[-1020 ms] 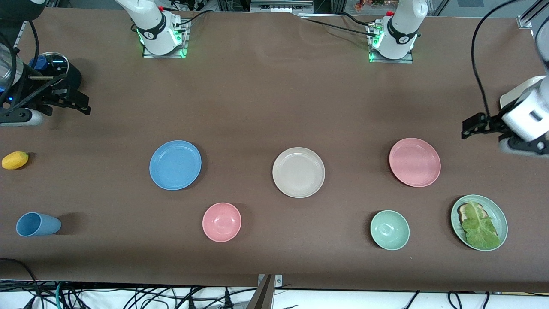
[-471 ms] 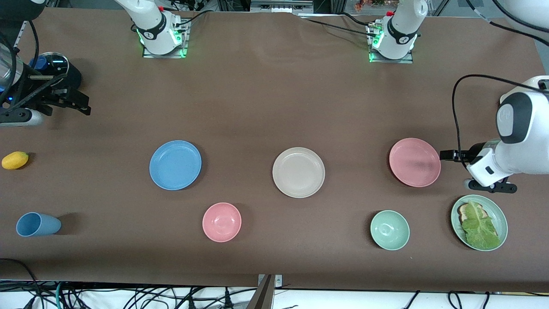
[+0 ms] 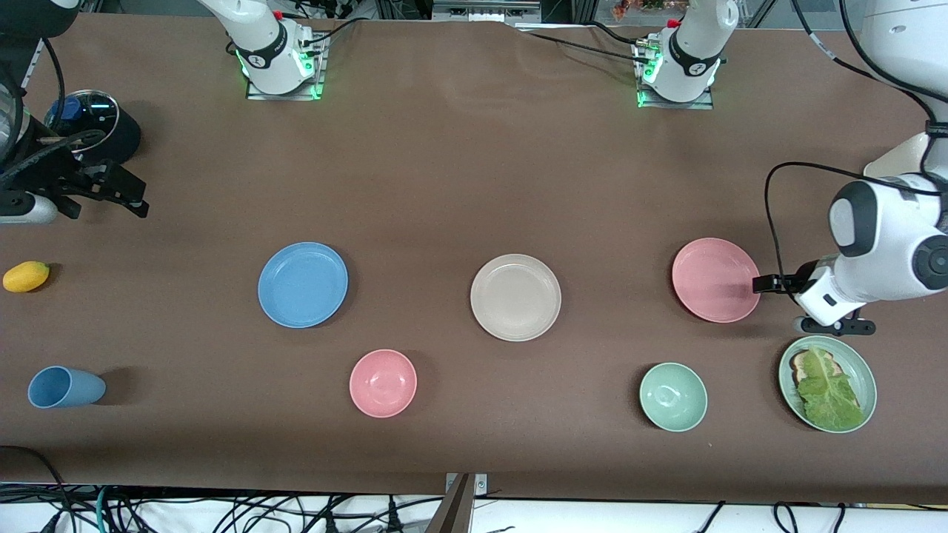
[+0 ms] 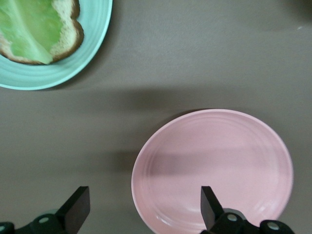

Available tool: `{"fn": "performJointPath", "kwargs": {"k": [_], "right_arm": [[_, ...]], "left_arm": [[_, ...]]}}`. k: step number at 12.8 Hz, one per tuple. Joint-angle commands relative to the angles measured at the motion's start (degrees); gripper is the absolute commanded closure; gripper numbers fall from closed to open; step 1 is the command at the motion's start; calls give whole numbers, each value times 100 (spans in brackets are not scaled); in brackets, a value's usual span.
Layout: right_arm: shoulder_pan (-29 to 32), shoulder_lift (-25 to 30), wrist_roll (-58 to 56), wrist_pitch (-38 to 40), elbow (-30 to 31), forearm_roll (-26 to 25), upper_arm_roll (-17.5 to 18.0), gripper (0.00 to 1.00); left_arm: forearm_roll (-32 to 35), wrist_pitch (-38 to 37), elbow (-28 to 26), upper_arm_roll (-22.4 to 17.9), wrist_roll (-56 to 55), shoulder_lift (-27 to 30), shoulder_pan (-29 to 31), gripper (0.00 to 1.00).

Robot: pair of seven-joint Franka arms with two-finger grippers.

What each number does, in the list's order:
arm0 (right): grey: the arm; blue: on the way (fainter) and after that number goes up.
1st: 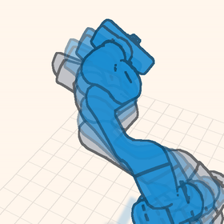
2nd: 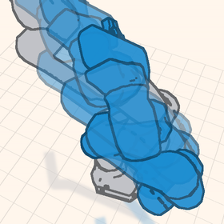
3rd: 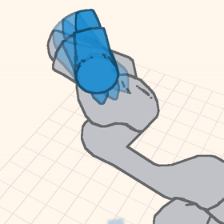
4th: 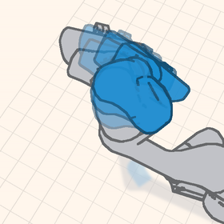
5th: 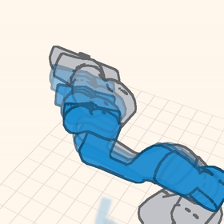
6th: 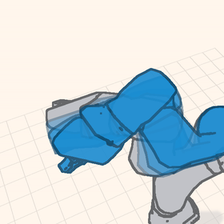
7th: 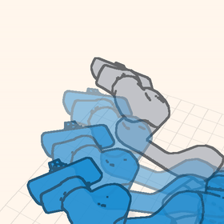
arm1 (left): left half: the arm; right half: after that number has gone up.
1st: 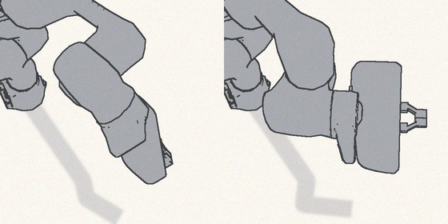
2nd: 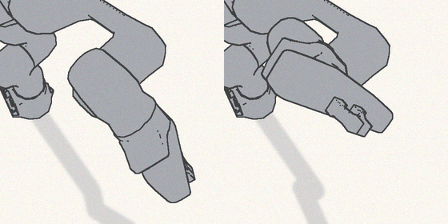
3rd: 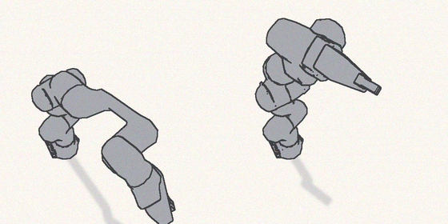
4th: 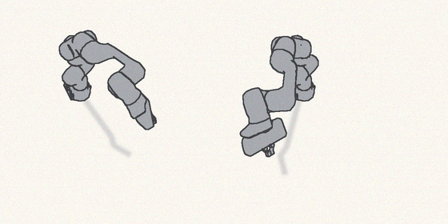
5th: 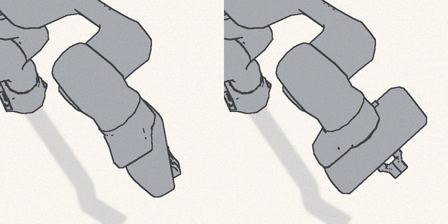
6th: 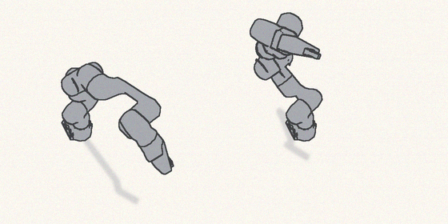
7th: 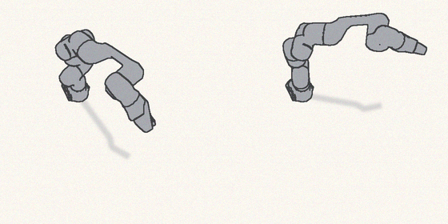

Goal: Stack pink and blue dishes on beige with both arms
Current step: 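Move the left gripper to the pink plate's rim, then grip the pink plate with the left gripper while the right gripper reaches the blue plate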

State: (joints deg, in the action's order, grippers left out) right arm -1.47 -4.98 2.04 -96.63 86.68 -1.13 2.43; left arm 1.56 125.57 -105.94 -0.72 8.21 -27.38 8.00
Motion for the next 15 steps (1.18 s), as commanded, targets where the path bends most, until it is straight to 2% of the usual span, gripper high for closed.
{"fn": "performJointPath", "kwargs": {"k": [1, 4, 5, 6, 7, 8, 10, 12, 15], "right_arm": [[24, -20, 24, -40, -28, -45, 12, 0], [50, -177, 33, -66, -19, -55, 3, 0], [50, -352, 42, -118, -19, -37, -6, 0], [41, -554, 42, -232, -28, -28, 3, 0], [24, -669, 33, -303, -28, -54, 3, 0], [24, -792, 33, -373, -28, -63, 3, 0], [15, -1100, 33, -523, -28, -28, 12, 0], [-55, -1215, 42, -523, -20, -28, 12, 0], [-117, -1391, 42, -471, -11, 25, 12, 0]], "left_arm": [[-24, 852, -769, 37, 207, 128, 166, 0], [-33, 1110, -858, 54, 243, -205, 272, 3], [-33, 1110, -841, 54, 234, -285, 255, 24], [-24, 1110, -841, 54, 234, -303, 237, 59], [-24, 1084, -823, 54, 182, -303, 202, 83], [-7, 1075, -823, 54, 172, -321, 106, 100], [291, 1066, -814, 54, 155, -365, 70, 100], [319, 909, -701, 54, 164, -356, 70, 100], [266, 259, -315, 72, -64, -321, -61, 100]]}}
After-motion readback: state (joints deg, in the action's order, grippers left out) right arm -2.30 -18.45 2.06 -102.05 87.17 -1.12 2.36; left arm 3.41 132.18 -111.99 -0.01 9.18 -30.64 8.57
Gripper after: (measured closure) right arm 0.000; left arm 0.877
